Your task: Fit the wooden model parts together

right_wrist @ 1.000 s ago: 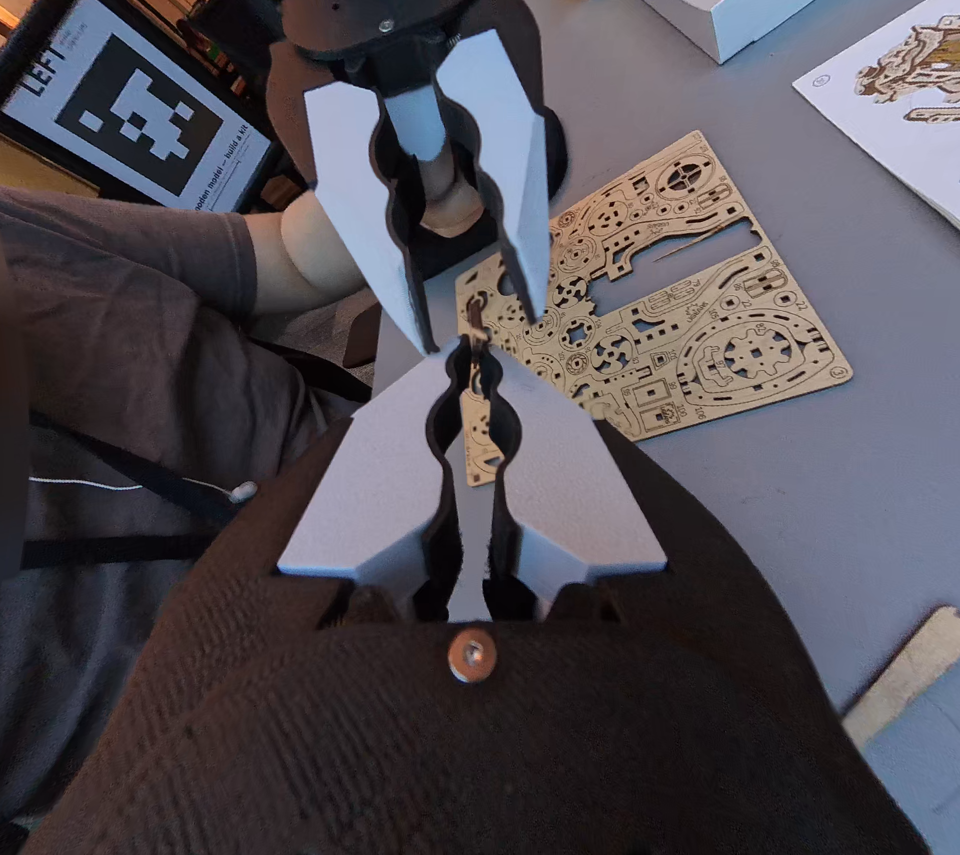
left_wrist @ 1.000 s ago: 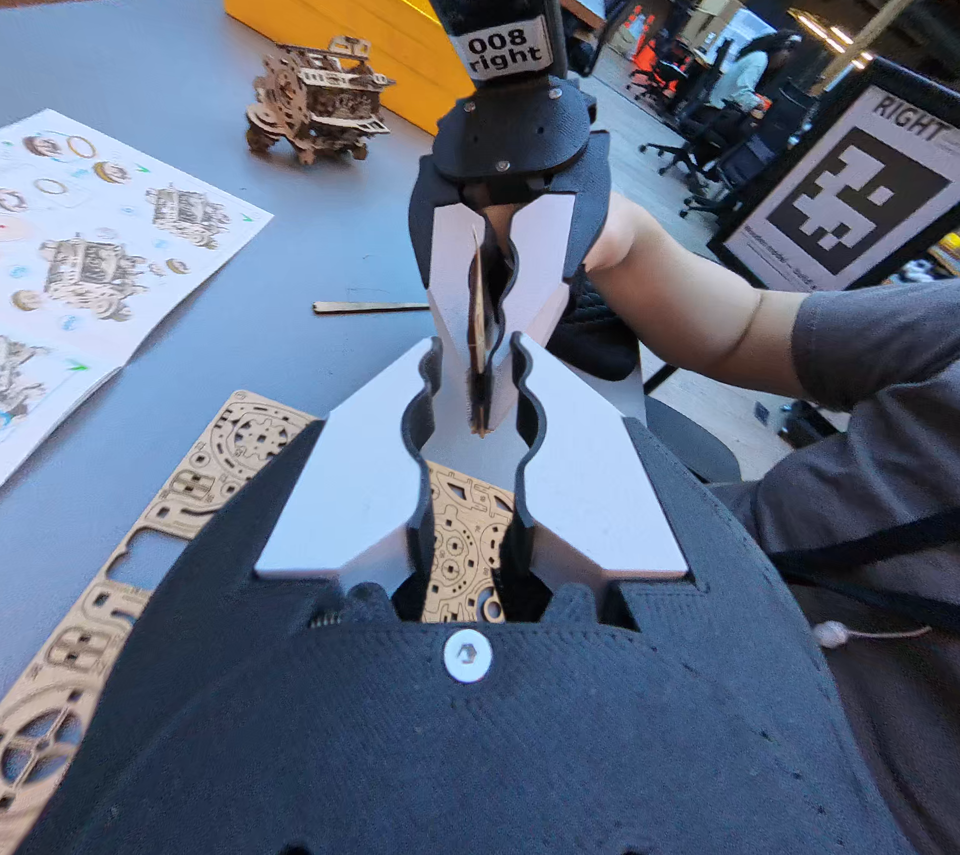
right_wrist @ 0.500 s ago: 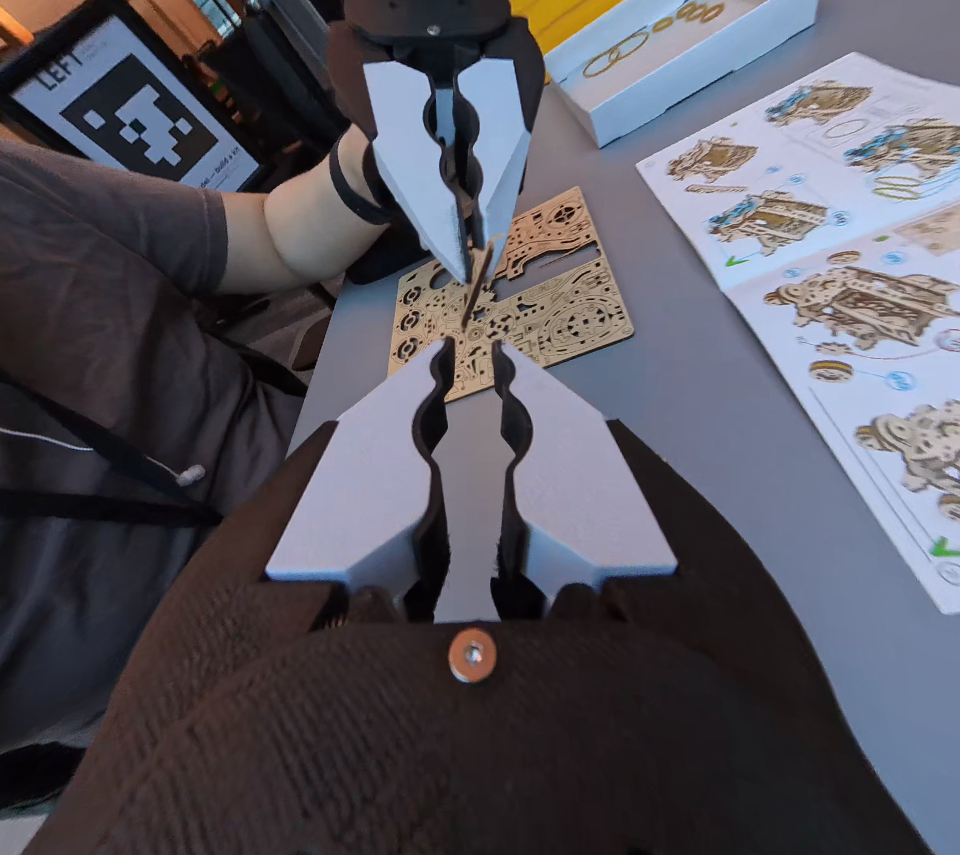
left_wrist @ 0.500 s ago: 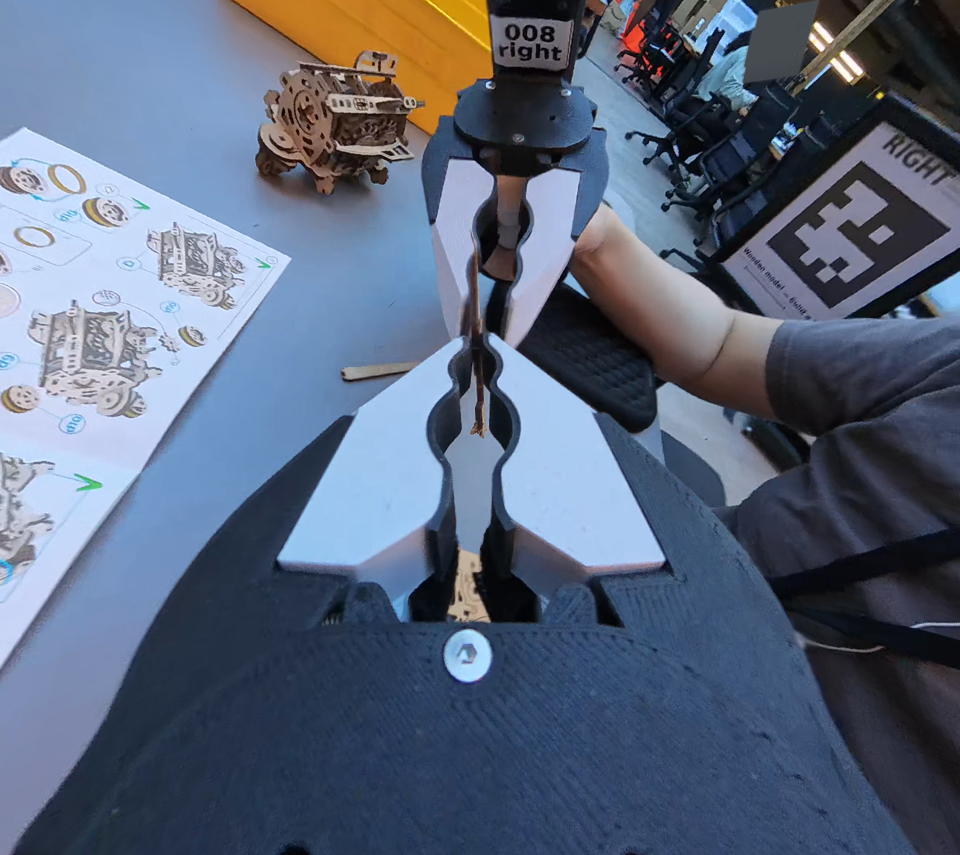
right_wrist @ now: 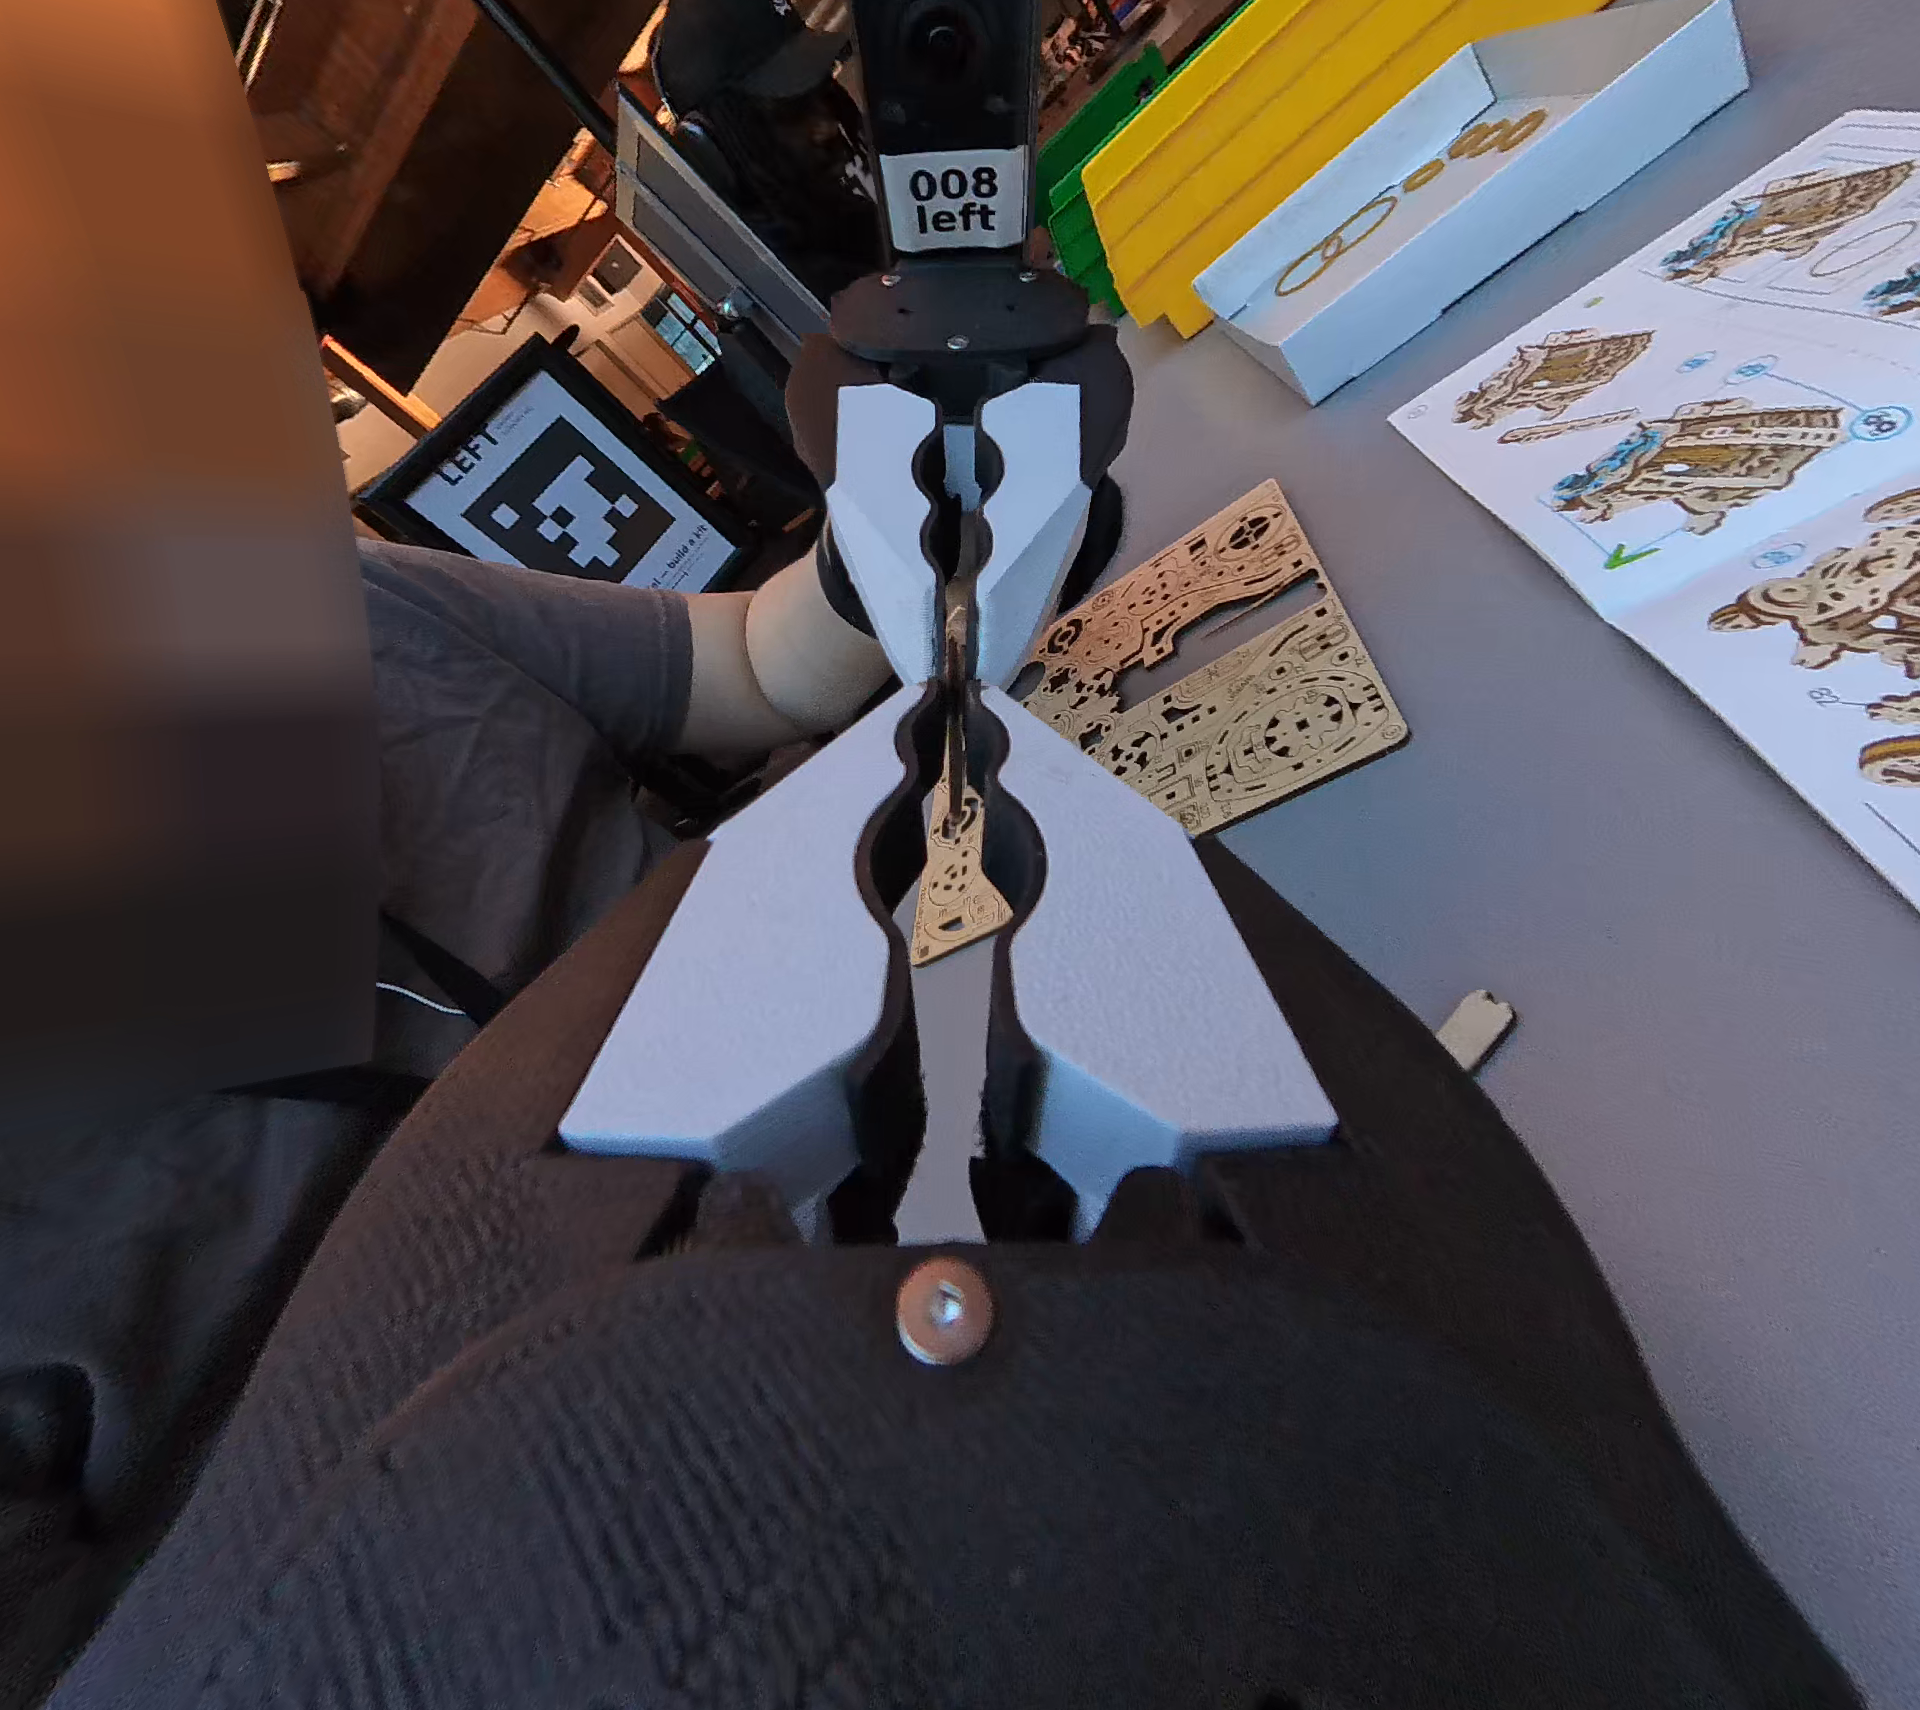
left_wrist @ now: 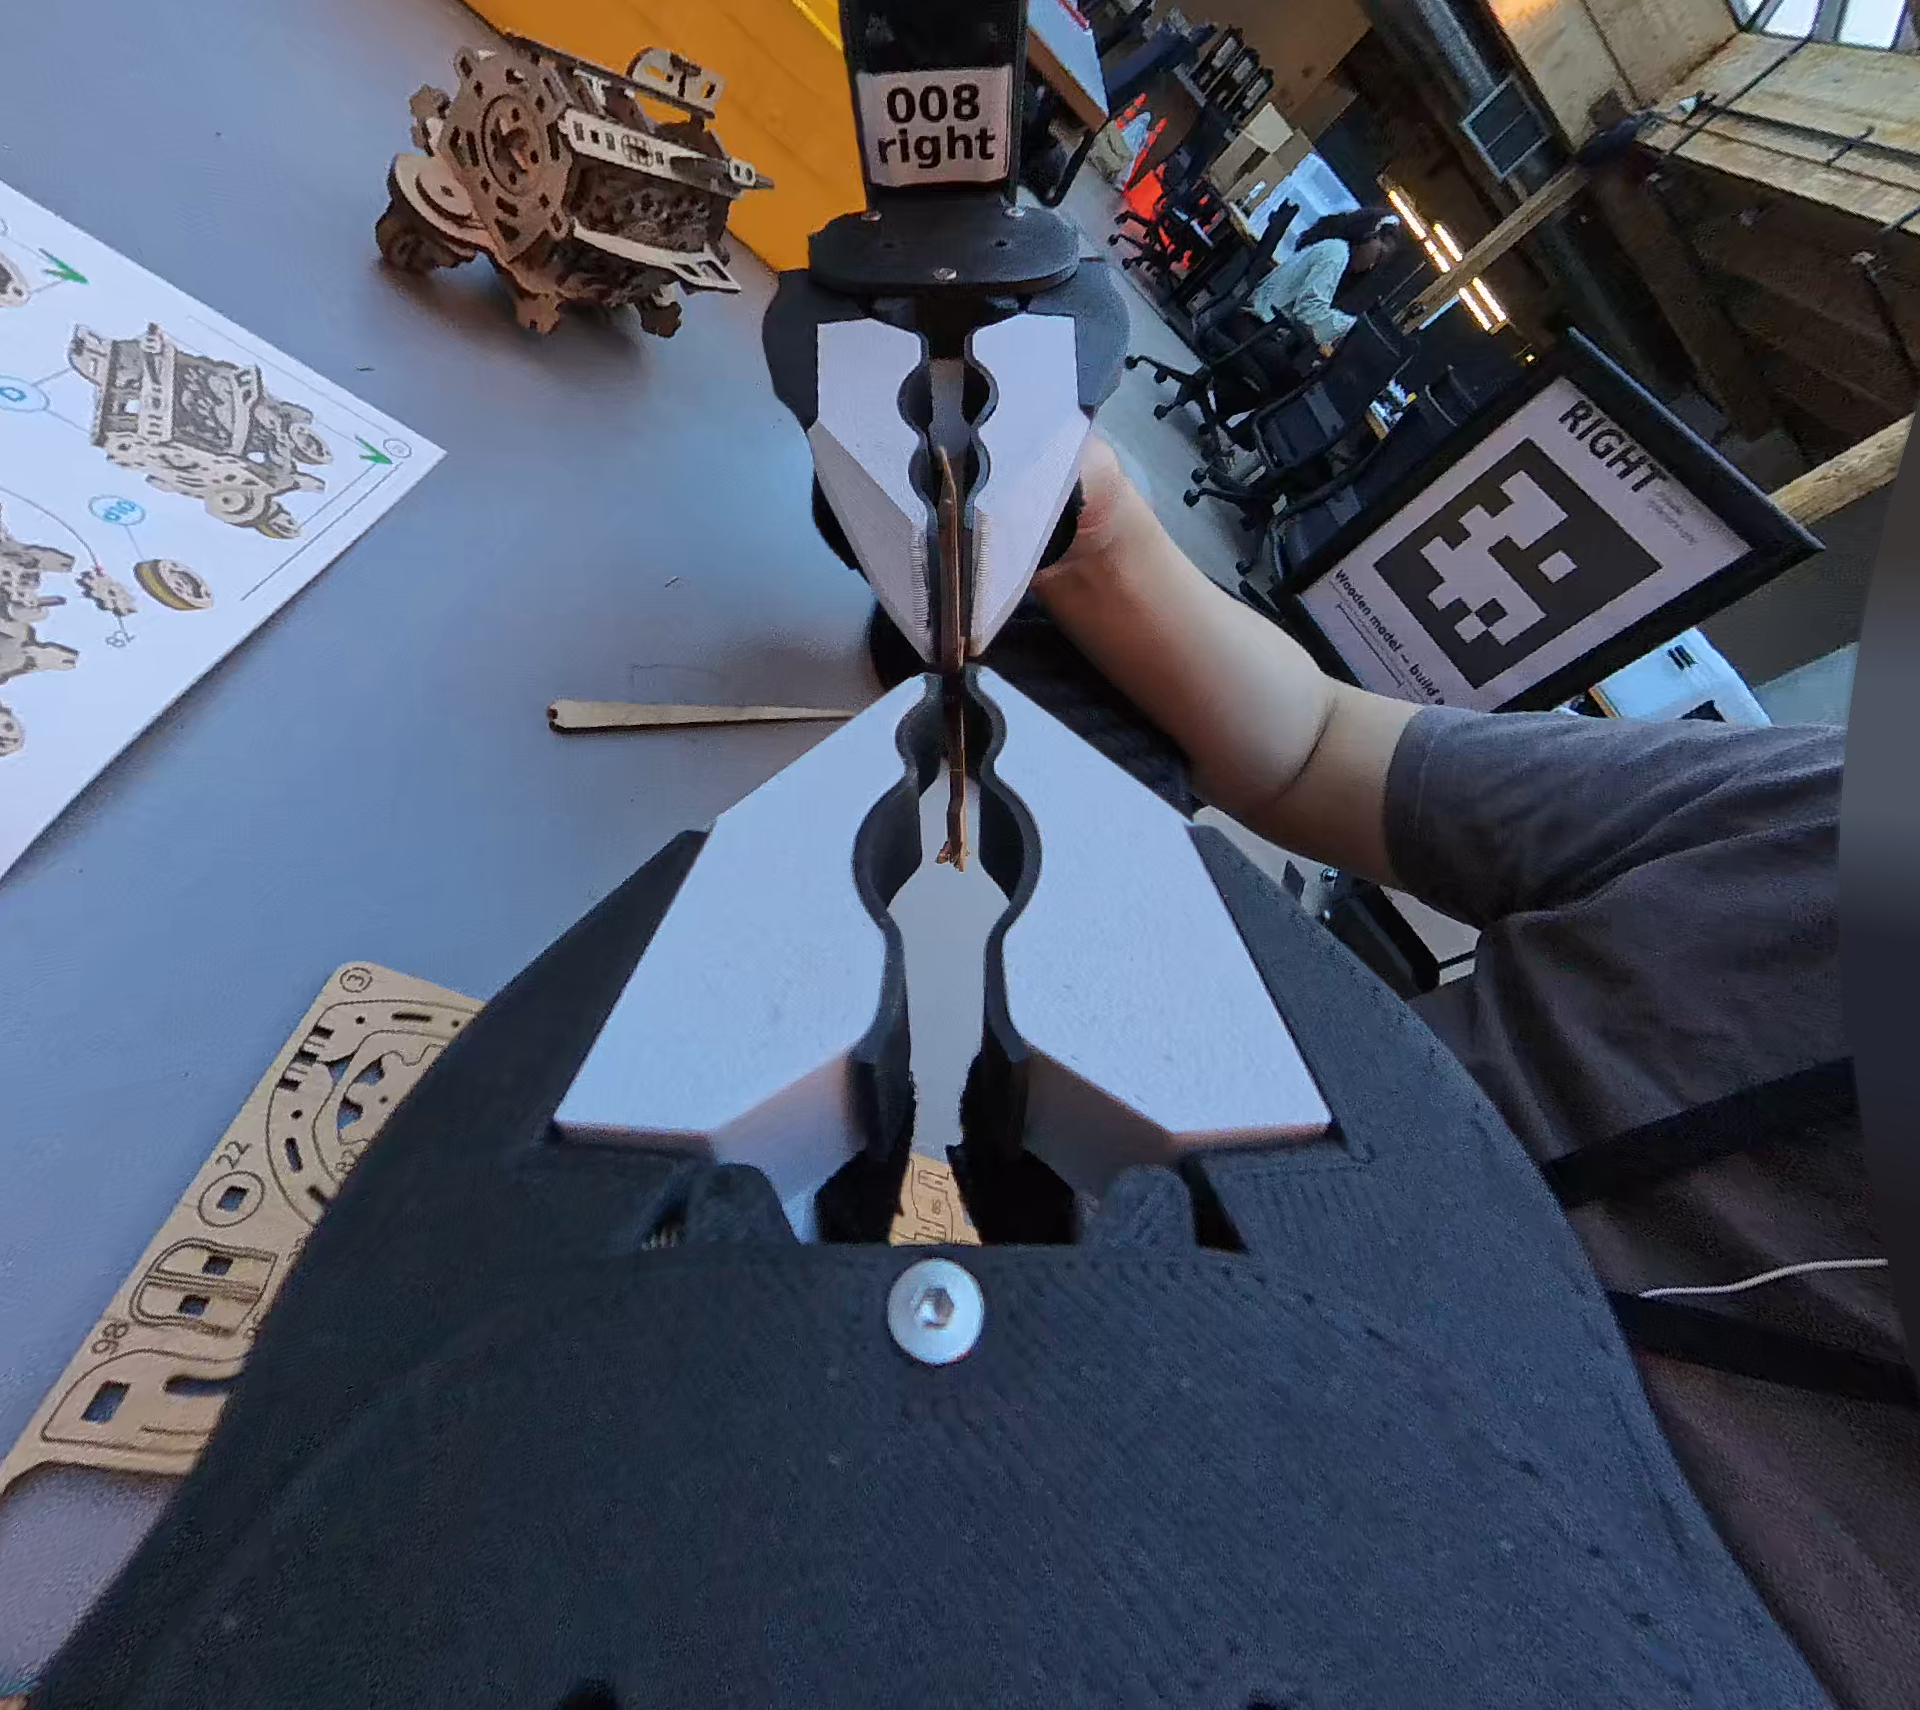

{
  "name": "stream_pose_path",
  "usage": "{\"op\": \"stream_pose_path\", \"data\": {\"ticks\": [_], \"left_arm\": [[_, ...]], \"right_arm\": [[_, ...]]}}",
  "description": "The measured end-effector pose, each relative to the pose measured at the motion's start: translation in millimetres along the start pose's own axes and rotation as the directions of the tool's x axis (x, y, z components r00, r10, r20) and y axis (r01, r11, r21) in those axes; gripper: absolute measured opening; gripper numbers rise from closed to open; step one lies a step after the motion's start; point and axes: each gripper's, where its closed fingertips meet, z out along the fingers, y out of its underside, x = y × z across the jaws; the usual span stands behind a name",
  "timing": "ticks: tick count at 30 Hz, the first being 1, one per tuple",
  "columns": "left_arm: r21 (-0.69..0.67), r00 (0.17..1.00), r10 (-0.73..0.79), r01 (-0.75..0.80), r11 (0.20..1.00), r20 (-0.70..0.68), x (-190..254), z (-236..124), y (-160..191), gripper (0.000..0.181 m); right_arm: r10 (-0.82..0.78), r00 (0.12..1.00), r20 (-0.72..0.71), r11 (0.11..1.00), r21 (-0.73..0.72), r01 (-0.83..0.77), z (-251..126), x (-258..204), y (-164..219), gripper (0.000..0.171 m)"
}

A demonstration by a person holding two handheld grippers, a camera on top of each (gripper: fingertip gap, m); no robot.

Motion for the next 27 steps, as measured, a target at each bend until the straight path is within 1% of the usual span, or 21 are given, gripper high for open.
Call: {"op": "stream_pose_path", "data": {"ticks": [1,3,4,7,8,10,12,14,15,17,18,20,21,27], "left_arm": [[0.017,1.0,0.005,-0.005,1.0,-0.019,3,0,-2,0.001],[-0.003,0.999,-0.006,0.005,1.0,-0.052,5,0,2,0.018],[-0.021,0.998,-0.013,0.011,1.0,-0.059,4,1,5,0.017],[-0.007,0.998,0.014,-0.015,1.0,-0.057,4,3,6,0.017],[-0.006,0.998,0.025,-0.025,1.0,-0.06,5,4,5,0.013],[-0.008,0.997,0.051,-0.051,0.999,-0.063,8,5,6,0.0],[-0.012,0.996,0.089,-0.09,0.996,-0.013,4,5,7,0.0],[0.004,0.991,0.124,-0.125,0.992,0.049,-1,4,4,0.0],[0.013,0.989,0.128,-0.129,0.992,0.071,-3,3,2,0.0],[0.033,0.988,0.125,-0.128,0.991,0.091,-5,1,-2,0.0],[0.035,0.988,0.121,-0.125,0.992,0.097,-5,1,-2,0.0],[0.036,0.986,0.121,-0.126,0.991,0.114,-8,0,-2,0.0],[0.037,0.985,0.121,-0.126,0.991,0.122,-10,0,-2,0.0],[0.043,0.983,0.108,-0.115,0.992,0.146,-14,1,-2,0.0]], "right_arm": [[0.001,1.0,0.001,1.0,0.022,-0.001,-2,-3,-3,0.0],[0.023,1.0,0.011,0.995,0.093,-0.023,-8,-7,-13,0.0],[0.027,1.0,0.011,0.994,0.108,-0.028,-11,-9,-15,0.0],[-0.002,1.0,-0.022,0.999,0.051,0.003,-8,-8,-5,0.0],[-0.004,1.0,-0.021,0.999,0.039,0.005,-5,-9,-3,0.0],[-0.003,1.0,-0.025,1.0,0.028,0.004,-1,-8,-1,0.0],[0.0,0.999,-0.043,1.0,0.031,0.001,-2,-3,-1,0.0],[0.008,0.998,-0.062,0.997,0.073,-0.004,-2,0,-5,0.001],[0.011,0.997,-0.074,0.996,0.088,-0.005,-1,0,-8,0.006],[-0.009,0.991,-0.13,0.996,0.091,0.021,2,2,-8,0.013],[-0.027,0.985,-0.171,0.995,0.087,0.042,4,5,-8,0.013],[-0.053,0.973,-0.225,0.993,0.092,0.075,3,8,-9,0.004],[-0.051,0.971,-0.235,0.991,0.106,0.077,2,9,-11,0.003],[0.008,0.971,-0.239,0.993,0.119,0.021,4,14,-9,0.004]]}}
